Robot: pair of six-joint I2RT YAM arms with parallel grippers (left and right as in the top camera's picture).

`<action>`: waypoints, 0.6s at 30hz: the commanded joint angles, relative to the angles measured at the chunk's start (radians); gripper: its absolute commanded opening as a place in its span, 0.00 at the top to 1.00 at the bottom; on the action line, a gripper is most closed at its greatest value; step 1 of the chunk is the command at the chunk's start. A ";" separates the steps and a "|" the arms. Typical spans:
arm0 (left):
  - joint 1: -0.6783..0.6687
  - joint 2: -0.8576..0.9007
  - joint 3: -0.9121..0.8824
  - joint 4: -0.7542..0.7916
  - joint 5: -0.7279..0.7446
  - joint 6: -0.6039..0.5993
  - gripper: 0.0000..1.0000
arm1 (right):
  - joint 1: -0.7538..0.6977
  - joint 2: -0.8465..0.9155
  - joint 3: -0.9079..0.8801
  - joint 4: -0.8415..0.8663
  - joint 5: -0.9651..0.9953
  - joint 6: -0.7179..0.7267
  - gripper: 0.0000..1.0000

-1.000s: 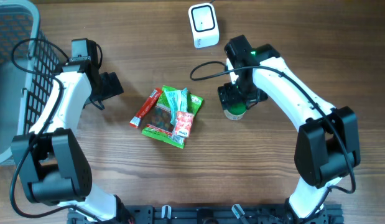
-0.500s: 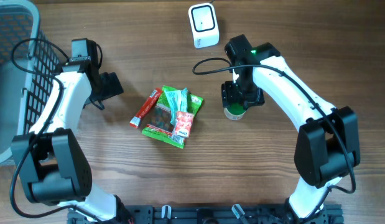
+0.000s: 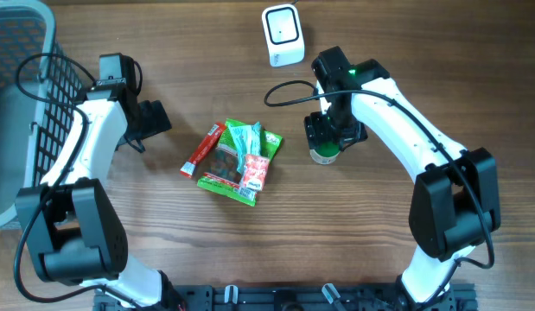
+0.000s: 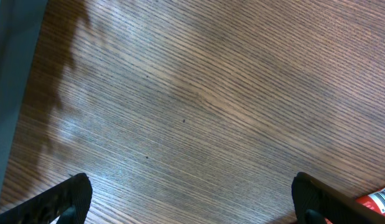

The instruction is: Scan the item barcode

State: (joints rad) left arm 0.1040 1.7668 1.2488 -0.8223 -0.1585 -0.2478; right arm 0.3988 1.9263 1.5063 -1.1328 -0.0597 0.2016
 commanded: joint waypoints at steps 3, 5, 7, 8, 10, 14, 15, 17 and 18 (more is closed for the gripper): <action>0.005 -0.017 0.016 0.000 0.005 0.009 0.00 | 0.003 0.013 0.018 0.008 -0.032 -0.023 0.24; 0.005 -0.017 0.016 0.000 0.005 0.009 0.00 | 0.003 0.013 0.018 0.013 -0.041 -0.026 0.24; 0.005 -0.017 0.016 0.000 0.005 0.009 0.00 | 0.003 0.013 0.018 0.018 -0.102 -0.072 0.23; 0.005 -0.017 0.016 0.000 0.005 0.009 0.00 | 0.003 0.013 0.018 0.018 -0.098 -0.071 0.21; 0.005 -0.017 0.016 0.000 0.005 0.009 0.00 | 0.003 0.013 0.018 0.019 -0.099 -0.070 0.21; 0.005 -0.017 0.016 0.000 0.005 0.009 0.00 | 0.003 0.013 0.018 0.022 -0.098 -0.066 0.18; 0.005 -0.017 0.016 0.000 0.005 0.009 0.00 | 0.003 0.013 0.018 0.022 -0.098 -0.062 0.16; 0.005 -0.017 0.016 0.000 0.005 0.009 0.00 | 0.003 0.013 0.018 0.028 -0.098 -0.062 0.03; 0.005 -0.017 0.016 0.000 0.005 0.009 0.00 | 0.003 0.013 0.018 0.034 -0.099 -0.064 0.01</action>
State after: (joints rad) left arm 0.1040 1.7668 1.2488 -0.8223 -0.1585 -0.2478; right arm 0.3988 1.9263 1.5063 -1.1122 -0.1387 0.1486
